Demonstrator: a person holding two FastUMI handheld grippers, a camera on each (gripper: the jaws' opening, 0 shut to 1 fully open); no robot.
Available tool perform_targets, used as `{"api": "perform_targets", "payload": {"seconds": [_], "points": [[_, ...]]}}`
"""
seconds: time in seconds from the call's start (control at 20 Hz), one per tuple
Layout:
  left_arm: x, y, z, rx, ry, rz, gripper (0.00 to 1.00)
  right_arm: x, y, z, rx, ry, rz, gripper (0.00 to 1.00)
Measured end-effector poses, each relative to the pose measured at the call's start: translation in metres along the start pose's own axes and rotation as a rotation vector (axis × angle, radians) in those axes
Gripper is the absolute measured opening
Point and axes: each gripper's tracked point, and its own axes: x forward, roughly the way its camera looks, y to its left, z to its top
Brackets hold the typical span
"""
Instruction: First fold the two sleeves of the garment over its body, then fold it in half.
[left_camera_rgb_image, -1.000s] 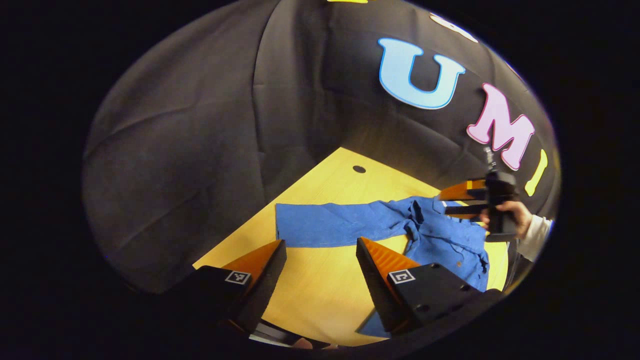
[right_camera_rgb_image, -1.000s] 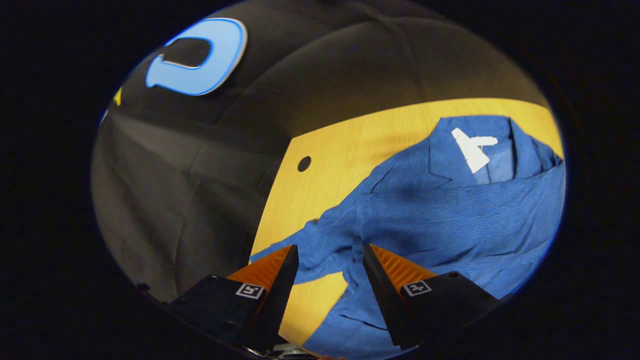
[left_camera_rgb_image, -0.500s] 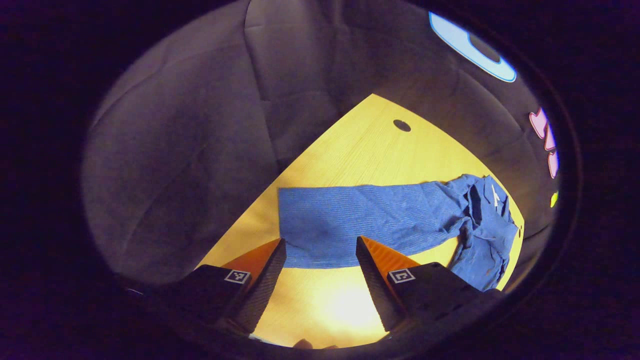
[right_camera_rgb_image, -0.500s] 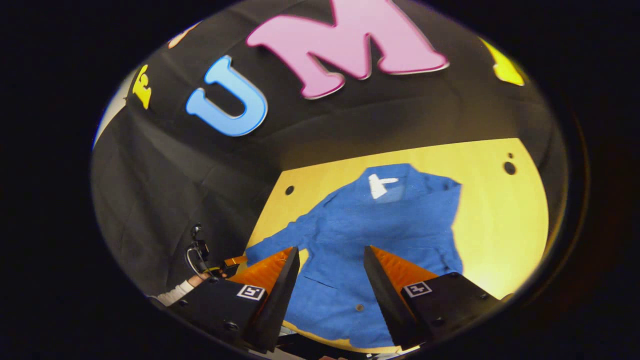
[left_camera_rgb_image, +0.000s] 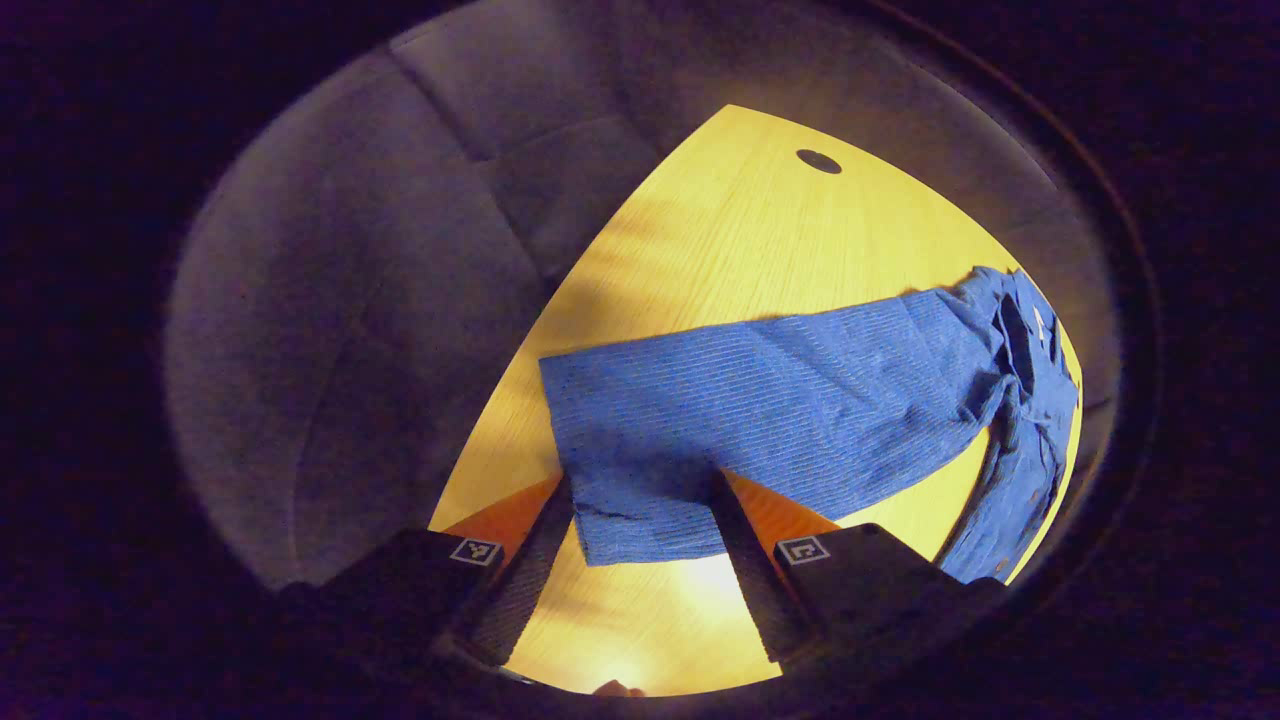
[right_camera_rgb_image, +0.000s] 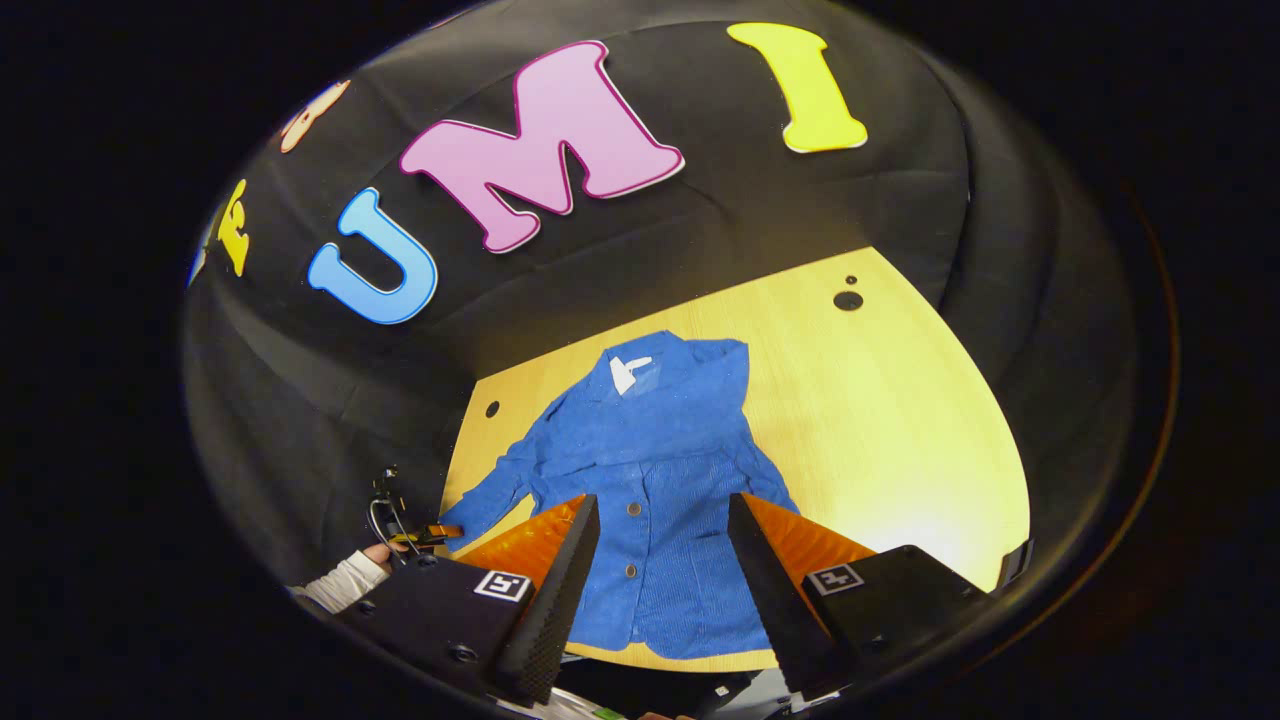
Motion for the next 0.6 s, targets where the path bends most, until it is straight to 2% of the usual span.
{"api": "perform_targets", "payload": {"seconds": [0.2, 0.35, 0.4, 0.45, 0.5, 0.6], "points": [[-0.003, -0.004, 0.002, 0.034, 0.04, -0.016, 0.82, 0.002, 0.006, -0.014, -0.016, 0.03, 0.017, 0.84], [-0.004, -0.015, 0.007, 0.047, 0.016, -0.031, 0.12, -0.001, 0.004, -0.02, -0.018, 0.043, 0.021, 0.85], [0.0, -0.015, 0.009, 0.04, 0.011, -0.027, 0.07, -0.003, 0.002, -0.023, -0.019, 0.043, 0.022, 0.85], [0.0, -0.015, 0.015, 0.027, -0.022, -0.028, 0.07, -0.004, -0.002, -0.027, -0.018, 0.043, 0.019, 0.85], [0.0, -0.014, 0.015, -0.002, -0.025, -0.026, 0.0, -0.008, -0.007, -0.031, -0.014, 0.047, 0.017, 0.85], [-0.002, -0.015, 0.012, -0.008, -0.016, -0.024, 0.0, -0.012, -0.021, -0.038, 0.006, 0.054, 0.011, 0.85]]}}
